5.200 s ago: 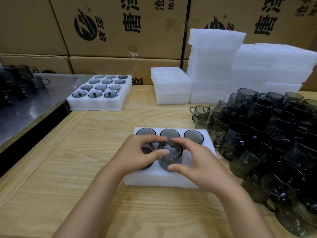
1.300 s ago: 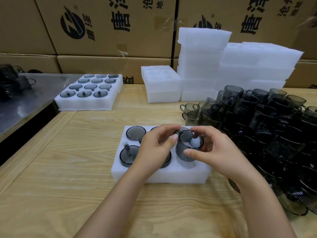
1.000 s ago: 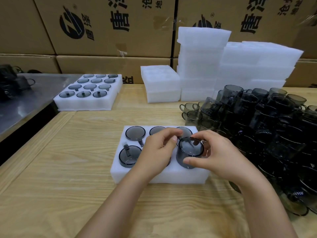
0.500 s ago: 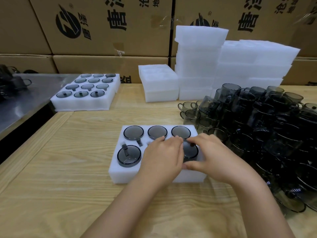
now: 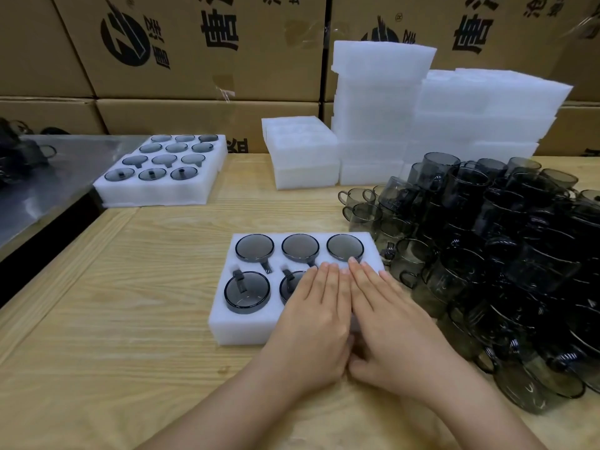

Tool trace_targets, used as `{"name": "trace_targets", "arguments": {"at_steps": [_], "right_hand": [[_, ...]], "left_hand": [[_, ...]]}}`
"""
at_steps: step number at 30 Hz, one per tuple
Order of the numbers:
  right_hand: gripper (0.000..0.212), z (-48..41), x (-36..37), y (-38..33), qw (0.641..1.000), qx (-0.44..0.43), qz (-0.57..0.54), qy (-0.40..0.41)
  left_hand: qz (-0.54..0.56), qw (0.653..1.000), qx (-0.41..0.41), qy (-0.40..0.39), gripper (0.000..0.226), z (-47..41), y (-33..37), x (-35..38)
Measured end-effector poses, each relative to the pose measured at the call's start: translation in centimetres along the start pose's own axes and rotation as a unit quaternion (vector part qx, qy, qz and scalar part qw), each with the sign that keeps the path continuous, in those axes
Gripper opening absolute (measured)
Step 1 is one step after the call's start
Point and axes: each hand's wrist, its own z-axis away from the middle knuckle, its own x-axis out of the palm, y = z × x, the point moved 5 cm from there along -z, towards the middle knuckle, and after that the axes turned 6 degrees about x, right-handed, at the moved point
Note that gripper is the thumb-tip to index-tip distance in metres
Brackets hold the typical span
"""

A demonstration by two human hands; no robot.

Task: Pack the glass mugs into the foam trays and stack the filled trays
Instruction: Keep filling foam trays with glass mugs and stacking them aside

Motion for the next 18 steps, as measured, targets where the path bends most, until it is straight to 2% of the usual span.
{"name": "trace_targets", "arguments": {"at_steps": [2,7,11,16,18], "right_hand": [[0.1,0.1,-0.7,0.1,1.0,0.015,0.013,0.012],[0.091,0.5,-0.4,0.3,0.995,0.009,-0.049,0.083],[0.098,1.0,0.1,1.1,0.986,0.025,-0.105,0.128],[0.098,1.0,0.6,1.7,0.982,0.029,-0.135,0.127],[0.096,1.0,0.9,1.9,0.973,0.02,-0.202,0.106]], "left_hand": [[-0.006,1.0,-0.011,0.011,0.061,-0.2,0.1,0.1],[0.007,0.998,-0.043,0.045,0.06,0.2,0.1,0.2],[0.011,0.995,-0.068,0.065,0.065,0.8,-0.1,0.3],[0.047,0.994,-0.091,0.027,0.071,0.8,-0.2,0.4],[0.053,0.993,-0.096,0.033,0.075,0.8,-0.3,0.2]]}}
